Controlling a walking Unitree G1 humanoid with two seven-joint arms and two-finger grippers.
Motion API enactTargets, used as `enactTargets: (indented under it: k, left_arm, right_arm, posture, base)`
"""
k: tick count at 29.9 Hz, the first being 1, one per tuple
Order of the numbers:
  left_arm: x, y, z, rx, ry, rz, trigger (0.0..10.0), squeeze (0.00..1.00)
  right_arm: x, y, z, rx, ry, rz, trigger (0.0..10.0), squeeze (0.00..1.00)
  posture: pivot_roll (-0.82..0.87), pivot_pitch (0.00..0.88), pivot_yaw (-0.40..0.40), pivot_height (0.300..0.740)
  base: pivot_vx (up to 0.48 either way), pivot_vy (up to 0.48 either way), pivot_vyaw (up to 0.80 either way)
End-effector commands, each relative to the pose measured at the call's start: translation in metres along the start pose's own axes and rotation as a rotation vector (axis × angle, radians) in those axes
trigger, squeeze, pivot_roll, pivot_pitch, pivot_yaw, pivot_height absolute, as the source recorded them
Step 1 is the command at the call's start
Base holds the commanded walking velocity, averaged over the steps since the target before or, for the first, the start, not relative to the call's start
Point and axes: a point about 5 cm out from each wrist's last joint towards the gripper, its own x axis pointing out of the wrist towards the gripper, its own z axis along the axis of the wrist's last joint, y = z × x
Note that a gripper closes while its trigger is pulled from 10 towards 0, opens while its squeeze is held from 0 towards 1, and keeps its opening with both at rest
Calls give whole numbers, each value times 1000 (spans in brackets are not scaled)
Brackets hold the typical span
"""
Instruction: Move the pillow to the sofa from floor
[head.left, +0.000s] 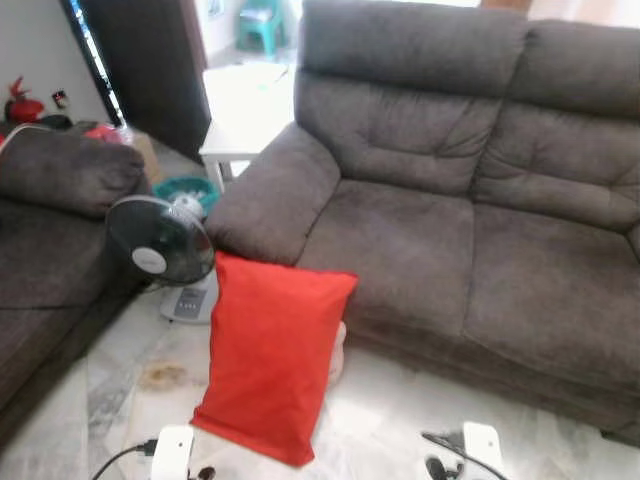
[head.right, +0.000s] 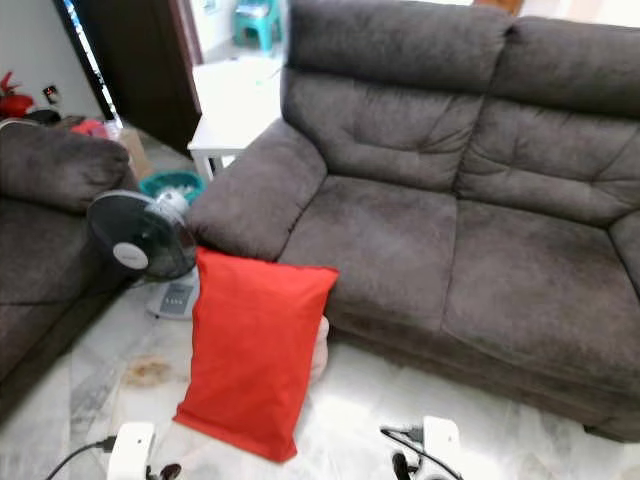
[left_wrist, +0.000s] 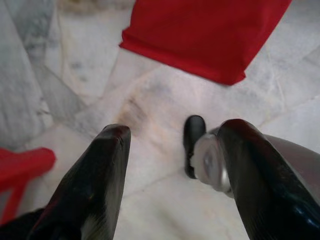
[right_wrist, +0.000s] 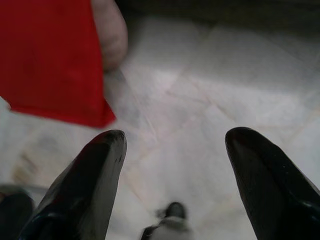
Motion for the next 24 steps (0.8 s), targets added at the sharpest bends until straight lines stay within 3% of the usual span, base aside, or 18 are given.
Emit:
enactTargets:
  k: [1, 24]
  left_arm:
    - [1, -7, 2, -15, 1, -18, 10000, 0]
    - [1, -6, 2, -15, 2, -18, 10000, 0]
  right_arm:
    - [-4, -13, -9, 1, 28, -35, 10000, 0]
    - [-4, -12, -9, -2, 29, -35, 10000, 0]
  posture:
    - [97, 0, -23, 740]
    - [98, 0, -22, 740]
  base:
    - [244, 0, 0]
    - [252, 0, 0]
